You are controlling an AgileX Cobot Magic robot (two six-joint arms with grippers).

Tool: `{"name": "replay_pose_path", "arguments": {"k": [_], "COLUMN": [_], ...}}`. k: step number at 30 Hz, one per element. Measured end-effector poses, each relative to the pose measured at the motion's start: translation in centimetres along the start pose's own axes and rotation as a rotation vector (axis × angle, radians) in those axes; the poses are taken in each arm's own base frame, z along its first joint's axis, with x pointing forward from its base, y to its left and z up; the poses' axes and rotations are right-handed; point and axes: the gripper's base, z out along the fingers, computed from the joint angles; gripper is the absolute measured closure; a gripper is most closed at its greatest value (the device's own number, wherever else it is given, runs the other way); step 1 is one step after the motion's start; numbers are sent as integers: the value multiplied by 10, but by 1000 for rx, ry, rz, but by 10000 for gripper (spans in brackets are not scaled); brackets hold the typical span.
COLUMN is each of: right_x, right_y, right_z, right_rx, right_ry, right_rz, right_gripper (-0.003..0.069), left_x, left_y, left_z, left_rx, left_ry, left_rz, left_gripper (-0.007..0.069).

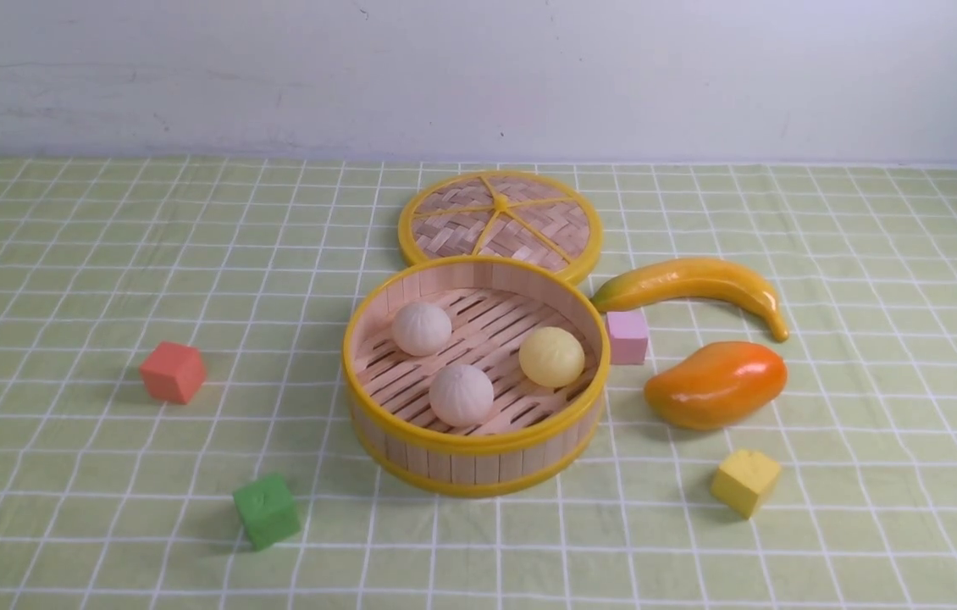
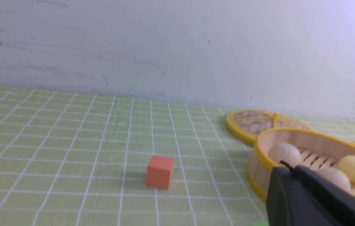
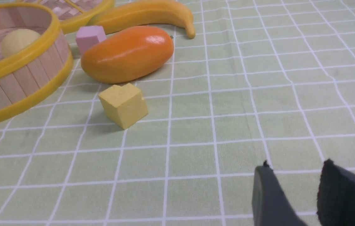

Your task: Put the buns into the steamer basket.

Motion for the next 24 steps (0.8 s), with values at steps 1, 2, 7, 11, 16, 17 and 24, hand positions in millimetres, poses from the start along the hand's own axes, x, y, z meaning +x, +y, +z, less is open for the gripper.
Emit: {"name": "replay_pose_path", "arguments": {"k": [1,2,7,11,16,17,24], "right_x": [0,0,0,0,0,0,0], "right_y": [0,0,0,0,0,0,0], "right_z": [0,0,0,0,0,0,0], "right_rx": [0,0,-2,-3,-3,-3,-3], "right_ry": [0,0,0,0,0,0,0], "right_rz": [0,0,0,-1,-2,-2,-2], "right_gripper": [419,419,418,418,418,418,418], "left_x": [3,5,18,27,29,29,30], "left_y": [1,2,9,13,13,13,13], "left_z": [0,0,-2,-4,-5,-5,-5], "left_rx": [-9,-21,-92,-145,-157,-158,-172], "left_ry": [21,44,185,287,303,303,299], "left_rz": [4,8,7,3,-78,-88,-195], "left_gripper": [631,629,624,623,619,619,610]}}
